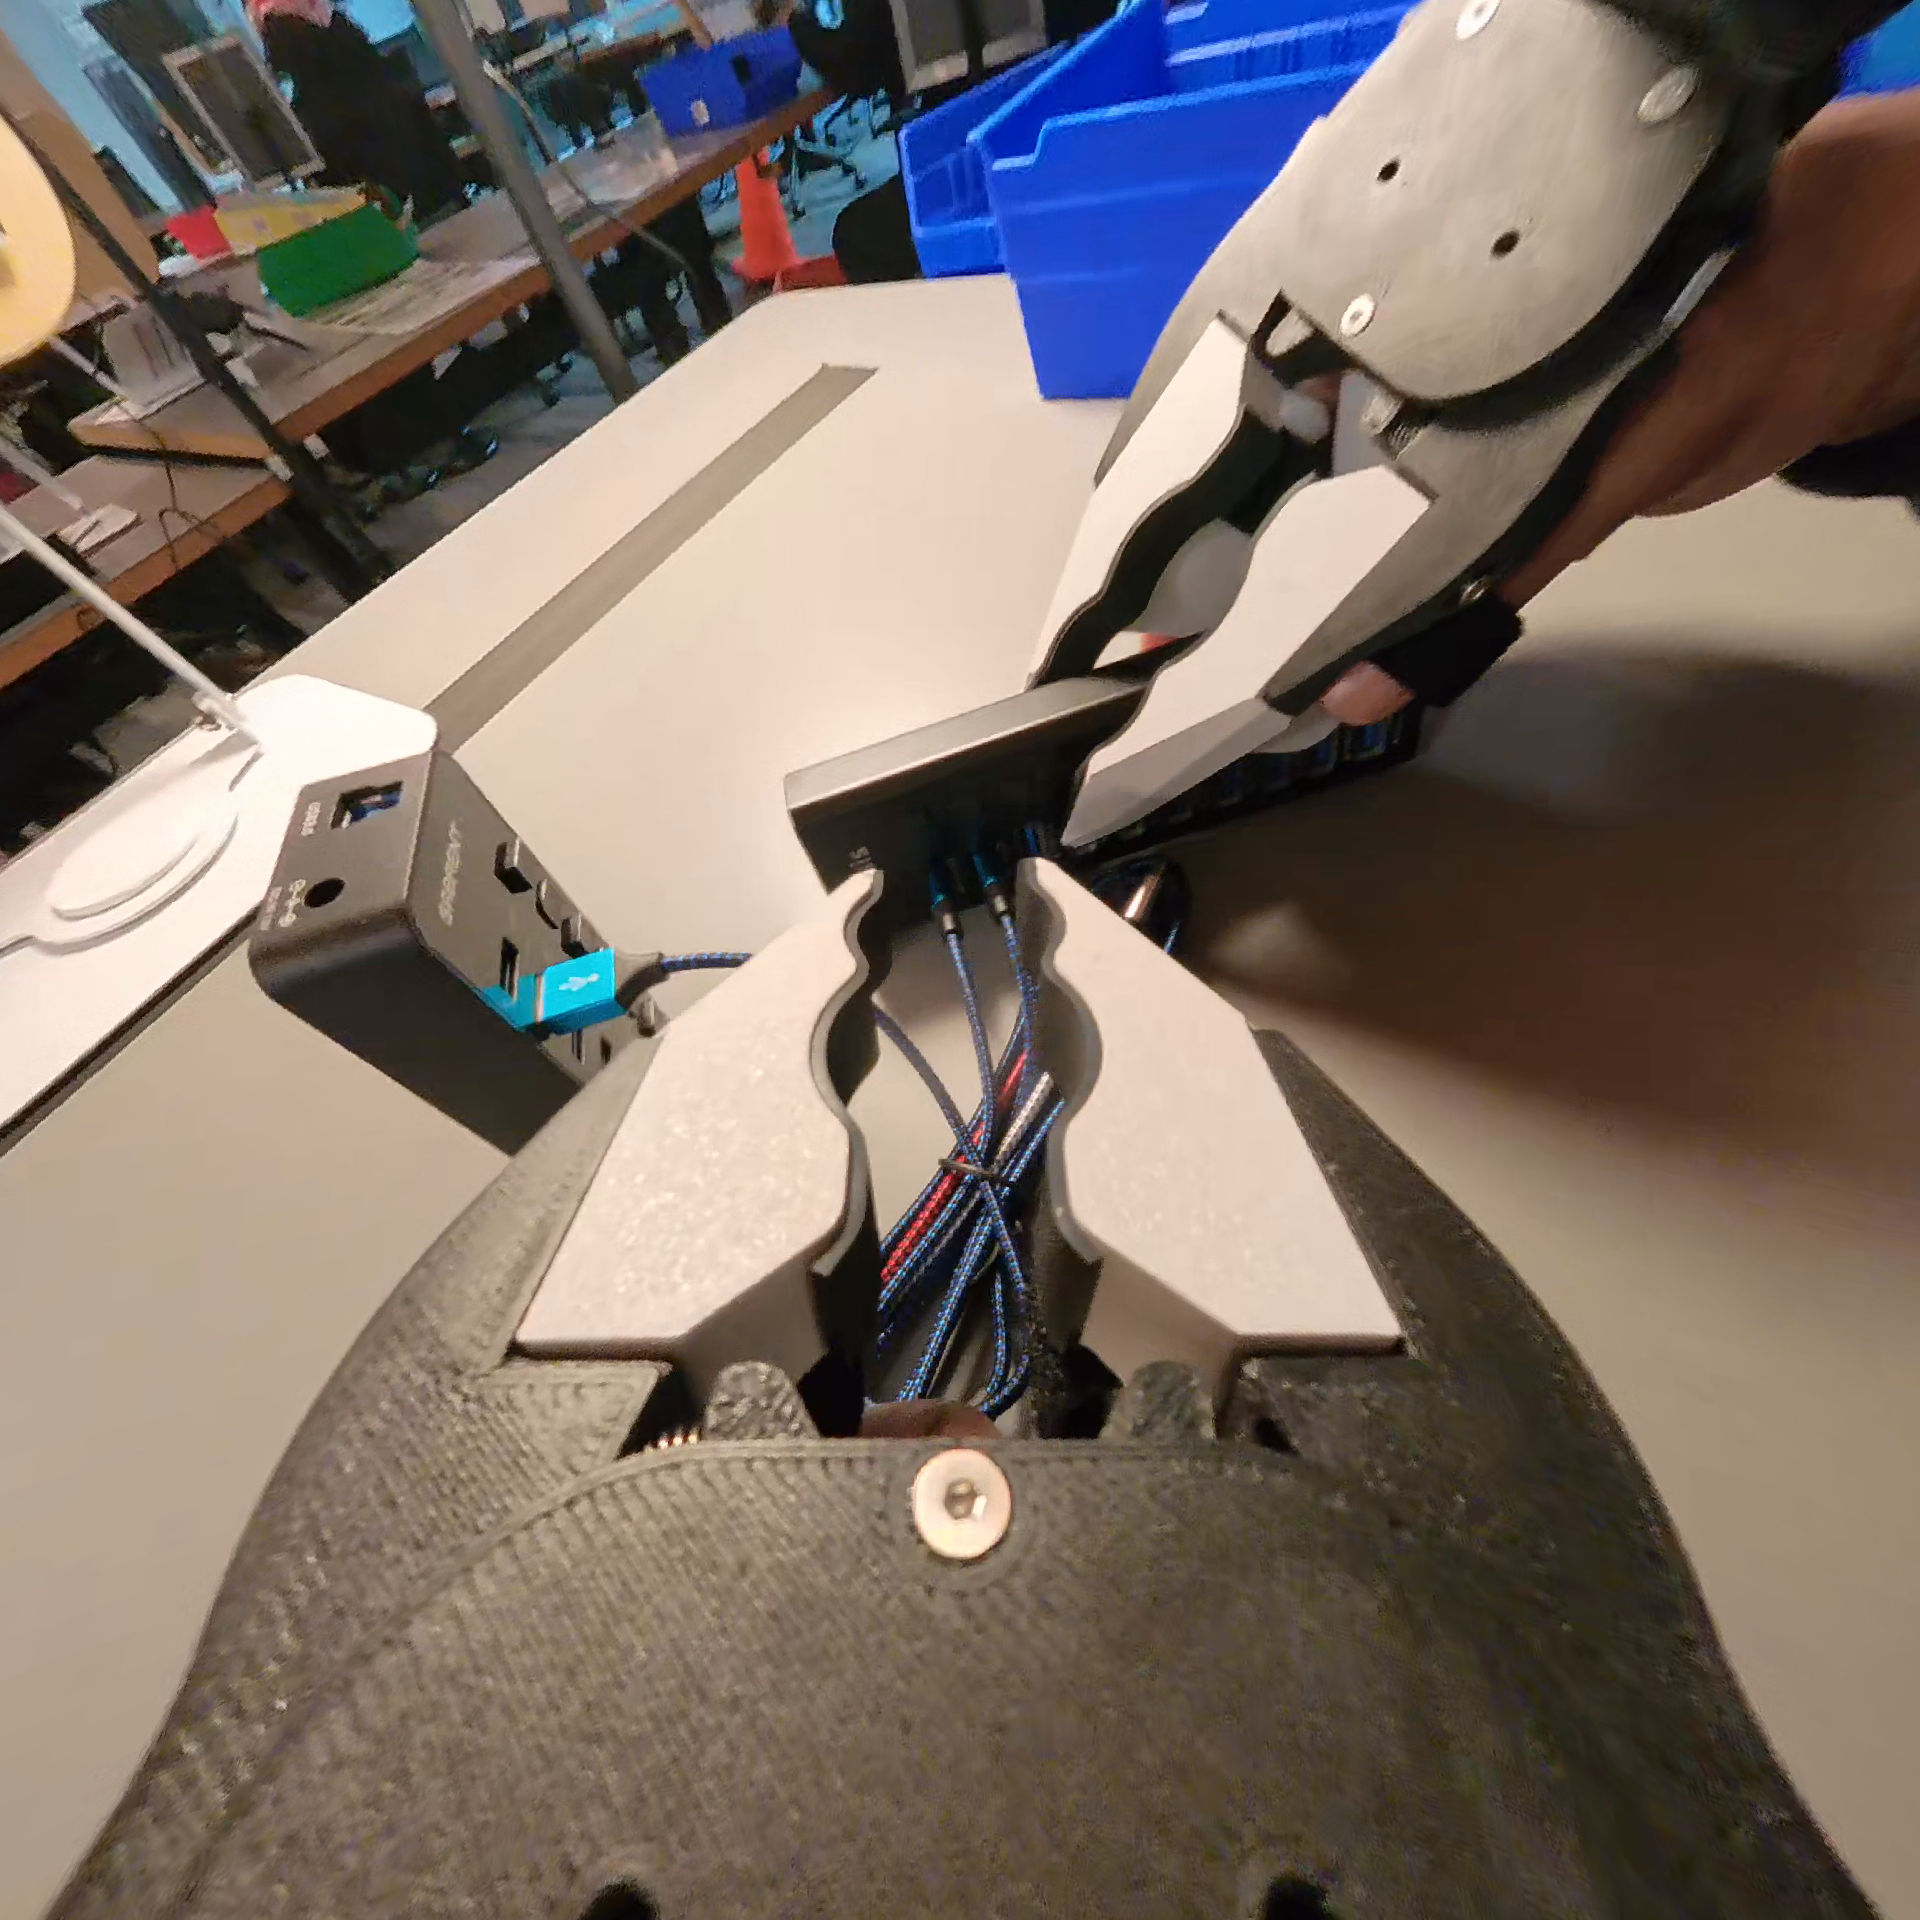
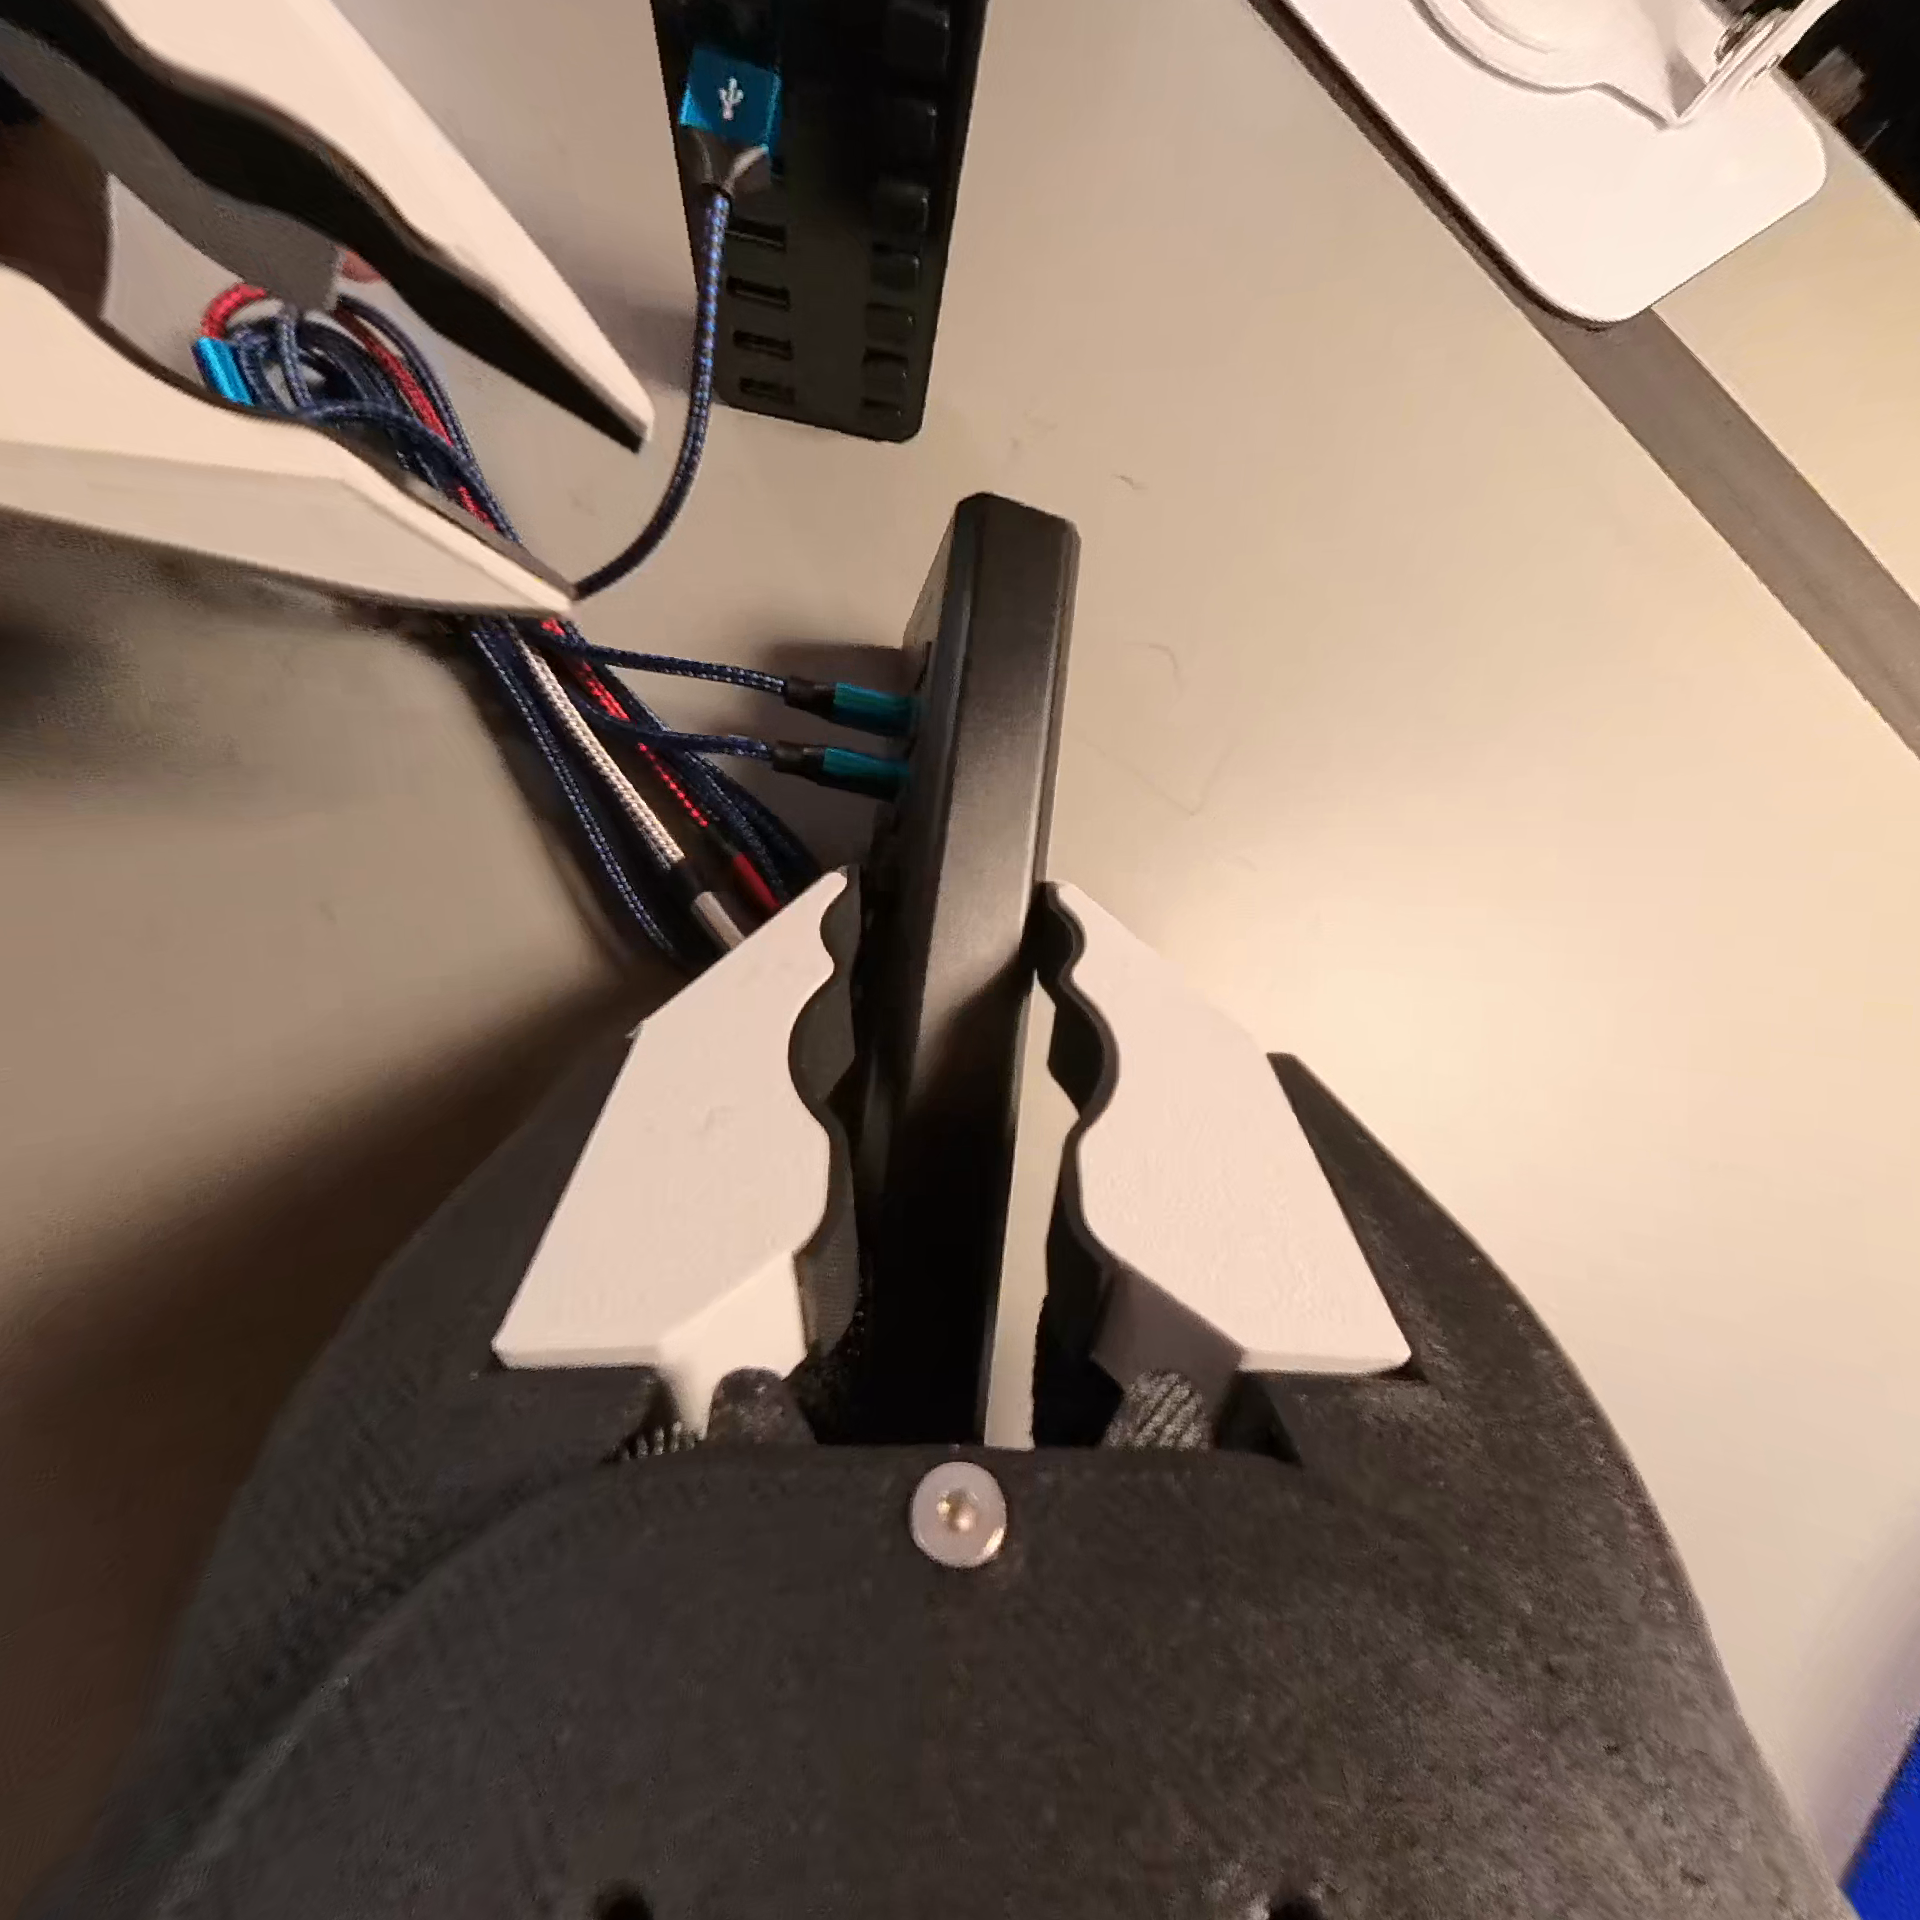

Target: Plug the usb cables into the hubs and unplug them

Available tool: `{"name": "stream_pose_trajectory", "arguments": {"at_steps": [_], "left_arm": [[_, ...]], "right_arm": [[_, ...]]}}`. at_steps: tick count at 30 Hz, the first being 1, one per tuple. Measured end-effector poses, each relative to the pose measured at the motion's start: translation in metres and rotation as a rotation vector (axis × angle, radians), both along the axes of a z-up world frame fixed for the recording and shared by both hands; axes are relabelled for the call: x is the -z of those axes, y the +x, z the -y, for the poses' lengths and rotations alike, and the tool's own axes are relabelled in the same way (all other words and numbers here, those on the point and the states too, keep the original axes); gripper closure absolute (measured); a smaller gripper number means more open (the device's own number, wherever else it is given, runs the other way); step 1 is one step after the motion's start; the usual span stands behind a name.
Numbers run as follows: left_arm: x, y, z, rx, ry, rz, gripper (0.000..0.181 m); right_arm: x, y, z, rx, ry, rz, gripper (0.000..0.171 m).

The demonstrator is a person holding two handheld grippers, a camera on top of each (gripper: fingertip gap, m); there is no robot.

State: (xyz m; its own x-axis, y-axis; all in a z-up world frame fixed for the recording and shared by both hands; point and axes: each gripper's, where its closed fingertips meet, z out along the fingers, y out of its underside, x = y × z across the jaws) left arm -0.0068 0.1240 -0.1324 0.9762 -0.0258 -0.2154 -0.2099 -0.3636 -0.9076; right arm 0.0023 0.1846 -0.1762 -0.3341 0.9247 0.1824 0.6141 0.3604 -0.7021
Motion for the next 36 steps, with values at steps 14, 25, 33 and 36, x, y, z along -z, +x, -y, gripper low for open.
{"name": "stream_pose_trajectory", "arguments": {"at_steps": [14,25,33,36], "left_arm": [[-0.027,0.002,0.046,0.014,0.19,0.135,0.142],[-0.039,-0.045,0.227,-0.337,0.089,0.225,0.126],[-0.101,-0.143,0.418,-0.742,-0.081,0.074,0.127],[-0.091,-0.198,0.48,-0.904,-0.155,0.126,0.128]], "right_arm": [[-0.049,0.016,-0.041,-0.025,-0.203,-0.2,0.134],[0.017,0.024,-0.124,0.171,-0.023,0.01,0.135],[0.021,0.021,-0.123,0.18,-0.09,0.005,0.138],[0.021,0.021,-0.123,0.184,-0.093,0.002,0.138]]}}
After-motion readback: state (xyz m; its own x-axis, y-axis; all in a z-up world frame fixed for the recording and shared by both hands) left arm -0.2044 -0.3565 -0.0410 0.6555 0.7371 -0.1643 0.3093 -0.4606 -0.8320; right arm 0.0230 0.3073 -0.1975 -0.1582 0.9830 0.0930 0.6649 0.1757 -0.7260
